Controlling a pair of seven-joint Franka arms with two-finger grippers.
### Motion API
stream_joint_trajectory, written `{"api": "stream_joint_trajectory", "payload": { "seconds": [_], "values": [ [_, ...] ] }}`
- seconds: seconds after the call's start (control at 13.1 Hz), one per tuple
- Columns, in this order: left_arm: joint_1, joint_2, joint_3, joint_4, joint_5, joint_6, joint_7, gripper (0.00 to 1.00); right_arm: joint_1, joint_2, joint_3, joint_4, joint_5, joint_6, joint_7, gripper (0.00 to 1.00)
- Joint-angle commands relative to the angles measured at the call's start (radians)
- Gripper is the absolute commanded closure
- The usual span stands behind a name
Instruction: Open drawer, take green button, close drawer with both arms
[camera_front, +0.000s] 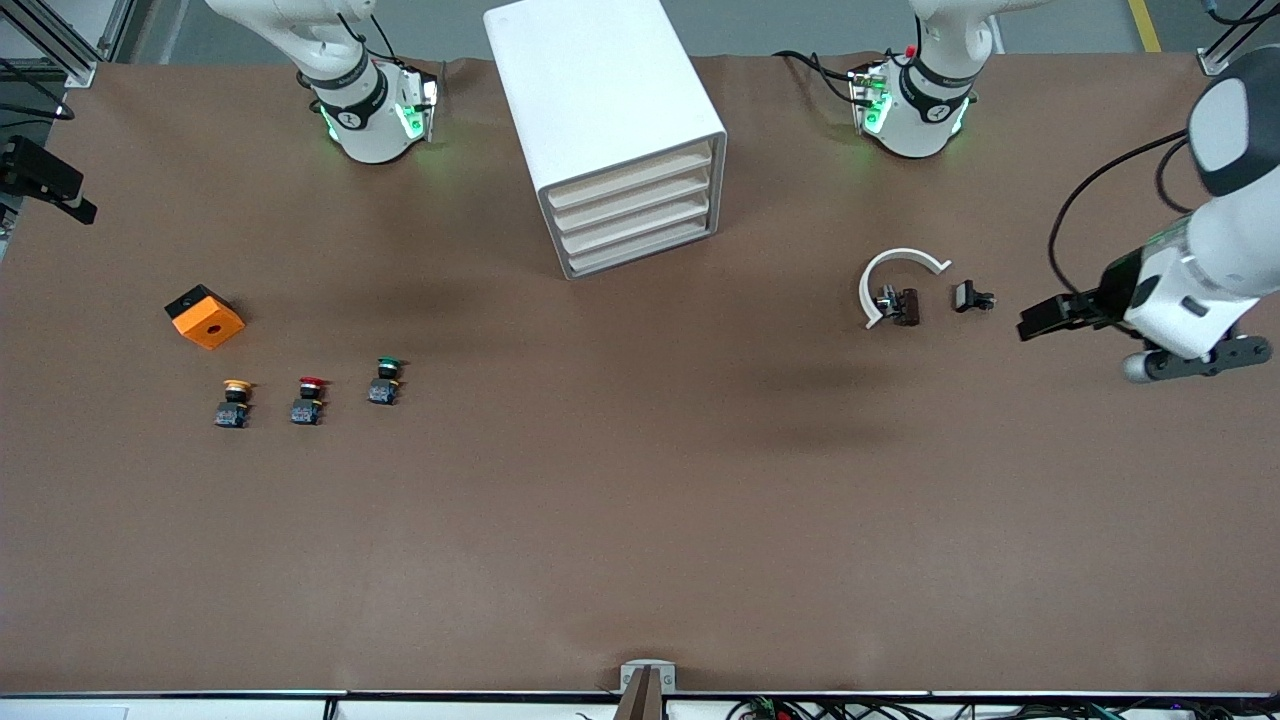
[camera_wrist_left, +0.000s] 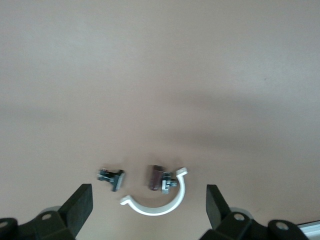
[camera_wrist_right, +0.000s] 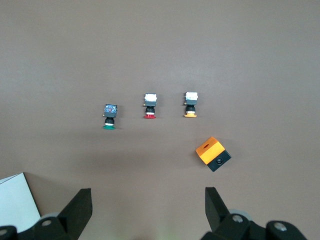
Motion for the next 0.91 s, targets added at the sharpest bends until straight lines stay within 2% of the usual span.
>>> {"api": "stream_joint_trajectory", "payload": {
  "seconds": [0.0,0.38,0.53,0.61,0.84],
  "values": [
    [0.066,-0.097,-0.013,-0.079,-0.004,0.003,0.104,0.0,-0.032,-0.02,0.026,-0.006,0.007,-0.017,0.013,0.0],
    [0.071,-0.206,-0.013,-0.156,-0.004,0.046,0.109,0.0,-0.027,-0.017,0.025,0.014,0.01,-0.04,0.021,0.0],
    [0.054,-0.229,-0.01,-0.156,-0.003,0.052,0.109,0.0,-0.03,-0.017,0.02,0.016,0.035,-0.042,0.022,0.0],
    [0.011,-0.229,0.006,-0.145,0.0,0.052,0.106,0.0,-0.03,-0.017,0.019,0.016,0.042,-0.043,0.024,0.0],
    [-0.153,-0.225,0.148,-0.128,0.017,0.045,0.097,0.0,-0.033,-0.017,0.013,0.016,0.044,-0.046,0.022,0.0]
  ]
}}
